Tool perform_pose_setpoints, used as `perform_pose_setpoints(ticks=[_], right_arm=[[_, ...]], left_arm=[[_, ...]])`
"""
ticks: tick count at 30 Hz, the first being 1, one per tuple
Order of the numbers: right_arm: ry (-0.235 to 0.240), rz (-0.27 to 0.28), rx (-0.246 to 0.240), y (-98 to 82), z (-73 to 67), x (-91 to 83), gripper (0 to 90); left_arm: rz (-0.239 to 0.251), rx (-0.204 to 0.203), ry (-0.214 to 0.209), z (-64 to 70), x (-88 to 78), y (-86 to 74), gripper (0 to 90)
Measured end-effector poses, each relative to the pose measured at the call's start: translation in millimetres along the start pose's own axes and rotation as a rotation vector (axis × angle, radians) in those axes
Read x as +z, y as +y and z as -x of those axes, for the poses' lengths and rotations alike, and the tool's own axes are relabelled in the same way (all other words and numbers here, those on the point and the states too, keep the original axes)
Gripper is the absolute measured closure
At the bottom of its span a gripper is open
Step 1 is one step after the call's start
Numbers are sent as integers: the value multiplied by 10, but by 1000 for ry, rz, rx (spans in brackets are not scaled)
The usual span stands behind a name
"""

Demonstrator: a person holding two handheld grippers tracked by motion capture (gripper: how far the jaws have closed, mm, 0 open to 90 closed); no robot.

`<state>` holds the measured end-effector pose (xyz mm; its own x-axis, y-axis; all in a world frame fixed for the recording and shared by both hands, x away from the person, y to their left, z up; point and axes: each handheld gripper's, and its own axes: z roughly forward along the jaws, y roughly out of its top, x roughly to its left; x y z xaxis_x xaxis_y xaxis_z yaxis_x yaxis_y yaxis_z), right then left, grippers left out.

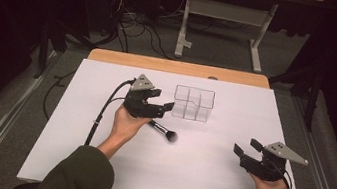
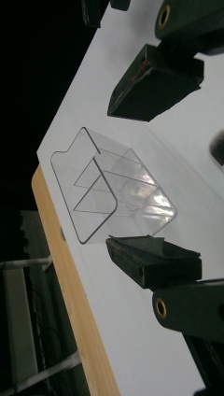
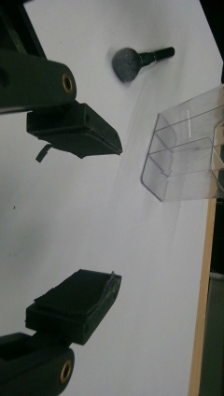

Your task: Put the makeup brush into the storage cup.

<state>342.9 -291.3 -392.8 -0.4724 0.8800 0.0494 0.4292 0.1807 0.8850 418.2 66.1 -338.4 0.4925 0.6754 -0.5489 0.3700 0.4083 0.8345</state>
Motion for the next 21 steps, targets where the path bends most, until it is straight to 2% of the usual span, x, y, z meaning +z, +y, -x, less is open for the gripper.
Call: perform_pose_setpoints(ticks=[6, 11, 13, 14, 15, 17, 21], right_arm=[[-1, -3, -7, -1, -2, 5, 334], [-1, -5, -5, -1, -2, 5, 334], [-1, -3, -7, 0, -2, 5, 334], [1, -4, -8, -2, 1, 9, 334], [1, -4, -8, -2, 1, 9, 334], [-1, -8, -6, -2, 1, 9, 334], [-2, -6, -7, -3, 2, 8, 334]], left_arm=[[-41, 26, 25, -30, 15, 15, 302], [-97, 53, 41, -40, 40, 14, 300], [-105, 42, 41, -44, 47, 24, 303], [-131, 51, 50, -60, 56, 19, 307], [-131, 51, 50, -60, 56, 19, 309], [-162, 74, 59, -81, 60, 13, 309], [-190, 78, 66, -103, 65, 28, 312]])
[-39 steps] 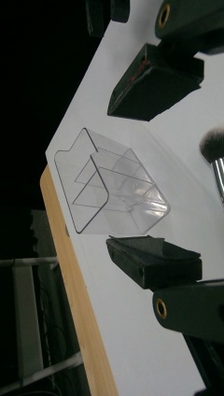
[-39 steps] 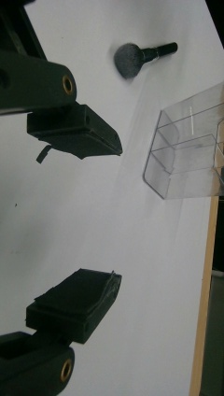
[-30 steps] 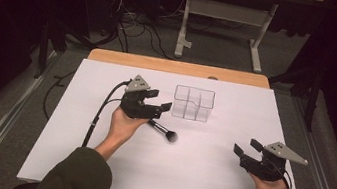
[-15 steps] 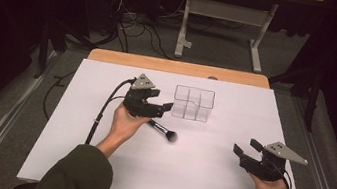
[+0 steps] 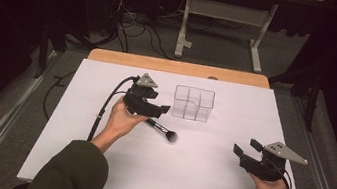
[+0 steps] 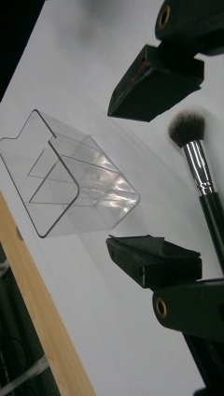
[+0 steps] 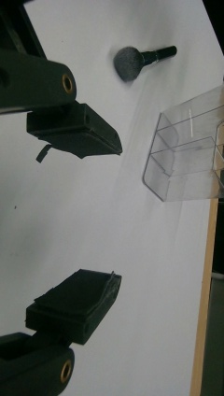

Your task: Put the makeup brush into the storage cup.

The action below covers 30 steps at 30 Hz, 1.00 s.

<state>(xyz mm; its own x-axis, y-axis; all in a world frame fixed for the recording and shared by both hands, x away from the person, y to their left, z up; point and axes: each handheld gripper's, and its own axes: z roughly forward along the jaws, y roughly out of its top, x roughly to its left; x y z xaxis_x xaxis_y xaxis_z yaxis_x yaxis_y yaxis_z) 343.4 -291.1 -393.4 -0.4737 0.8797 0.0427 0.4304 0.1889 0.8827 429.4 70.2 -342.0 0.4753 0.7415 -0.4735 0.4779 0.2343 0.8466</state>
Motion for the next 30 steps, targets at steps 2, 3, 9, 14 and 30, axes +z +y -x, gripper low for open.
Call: perform_pose_setpoints(ticks=[2, 3, 9, 14, 30], right_arm=[[1, -3, 1, 0, -1, 1, 334], [1, -3, 0, 0, -2, 0, 334], [-1, -4, -1, 0, -1, 1, 335], [-1, -5, -1, 0, -1, 2, 336], [-2, -5, -1, -1, -1, 0, 337]], left_arm=[[-7, -3, 5, -4, 4, 8, 312], [-15, -4, 7, -7, 8, 11, 310], [-85, 21, 27, -22, 36, 13, 305], [-157, 53, 41, -21, 63, -4, 303], [-290, 93, 78, -41, 177, -55, 295]])
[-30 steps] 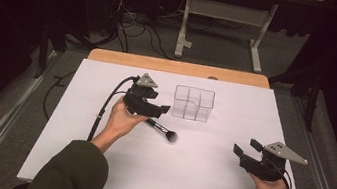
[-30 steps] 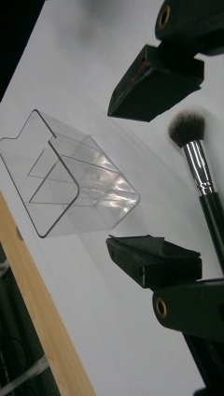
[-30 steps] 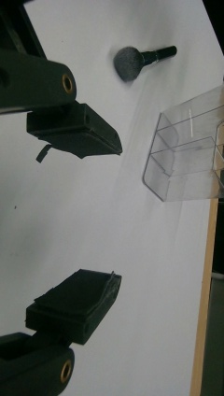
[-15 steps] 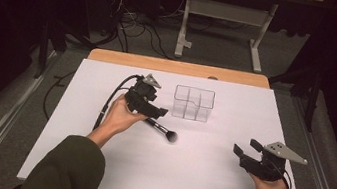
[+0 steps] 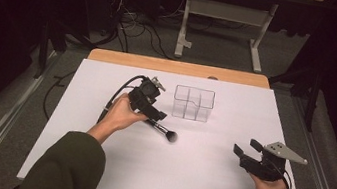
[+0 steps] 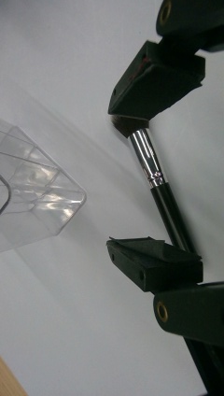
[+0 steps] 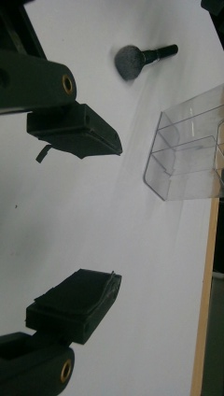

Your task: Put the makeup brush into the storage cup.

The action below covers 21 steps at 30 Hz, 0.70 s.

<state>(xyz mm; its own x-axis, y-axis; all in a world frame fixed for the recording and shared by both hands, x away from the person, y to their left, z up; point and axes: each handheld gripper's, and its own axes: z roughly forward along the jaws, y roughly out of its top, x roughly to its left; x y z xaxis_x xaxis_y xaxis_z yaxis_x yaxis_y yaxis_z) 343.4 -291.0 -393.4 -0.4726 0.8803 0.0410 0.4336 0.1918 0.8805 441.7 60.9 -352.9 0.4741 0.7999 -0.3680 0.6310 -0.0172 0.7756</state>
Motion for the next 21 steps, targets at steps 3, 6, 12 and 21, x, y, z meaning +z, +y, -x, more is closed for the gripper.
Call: perform_pose_setpoints(ticks=[3, 6, 12, 21], right_arm=[[0, -1, 0, 0, -1, 0, 336], [-2, -1, 0, 0, 2, -1, 336], [0, -1, 0, -1, 1, 1, 336], [0, -4, 2, -3, 2, 4, 337]], left_arm=[[-25, 13, 10, -12, 18, -6, 295], [-47, 24, 16, -25, 38, -9, 294], [-81, 32, 22, -40, 81, -21, 292], [-141, 54, 29, -64, 159, -64, 290]])
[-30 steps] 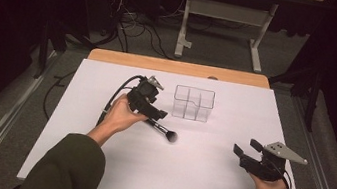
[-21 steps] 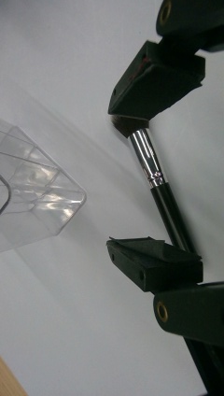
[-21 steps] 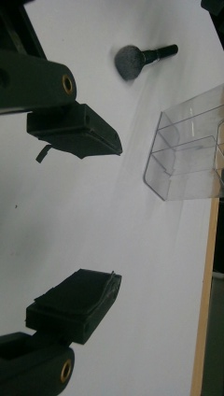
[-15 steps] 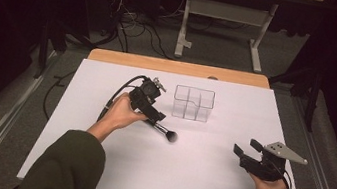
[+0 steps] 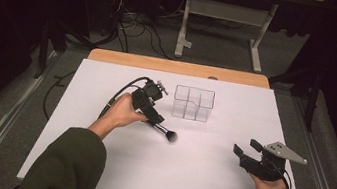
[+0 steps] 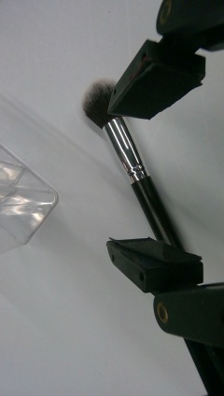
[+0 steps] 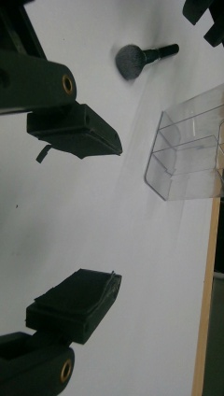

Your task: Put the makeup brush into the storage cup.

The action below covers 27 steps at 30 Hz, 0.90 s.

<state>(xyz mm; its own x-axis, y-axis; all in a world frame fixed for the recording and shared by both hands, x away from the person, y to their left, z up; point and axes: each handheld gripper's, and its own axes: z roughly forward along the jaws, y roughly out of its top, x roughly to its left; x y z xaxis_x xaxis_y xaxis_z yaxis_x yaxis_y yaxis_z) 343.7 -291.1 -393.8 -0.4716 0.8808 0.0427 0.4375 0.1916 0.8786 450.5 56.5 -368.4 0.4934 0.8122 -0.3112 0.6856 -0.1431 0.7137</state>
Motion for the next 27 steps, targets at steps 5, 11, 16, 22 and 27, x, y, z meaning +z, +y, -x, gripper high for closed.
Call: perform_pose_setpoints(ticks=[5, 11, 16, 22, 27], right_arm=[[-1, -1, 1, -1, 2, 1, 337], [1, -3, 2, -3, 1, 5, 338], [1, -6, 1, -4, 2, 7, 338], [0, -8, 2, -6, 3, 8, 340], [-1, -10, 1, -8, 4, 13, 341]], left_arm=[[-26, 10, 7, -25, 48, -27, 286], [-53, 13, 9, -51, 99, -50, 283], [-80, 19, 13, -66, 153, -79, 280], [-100, 27, 11, -100, 211, -107, 274], [-121, 40, 15, -120, 262, -141, 265]])
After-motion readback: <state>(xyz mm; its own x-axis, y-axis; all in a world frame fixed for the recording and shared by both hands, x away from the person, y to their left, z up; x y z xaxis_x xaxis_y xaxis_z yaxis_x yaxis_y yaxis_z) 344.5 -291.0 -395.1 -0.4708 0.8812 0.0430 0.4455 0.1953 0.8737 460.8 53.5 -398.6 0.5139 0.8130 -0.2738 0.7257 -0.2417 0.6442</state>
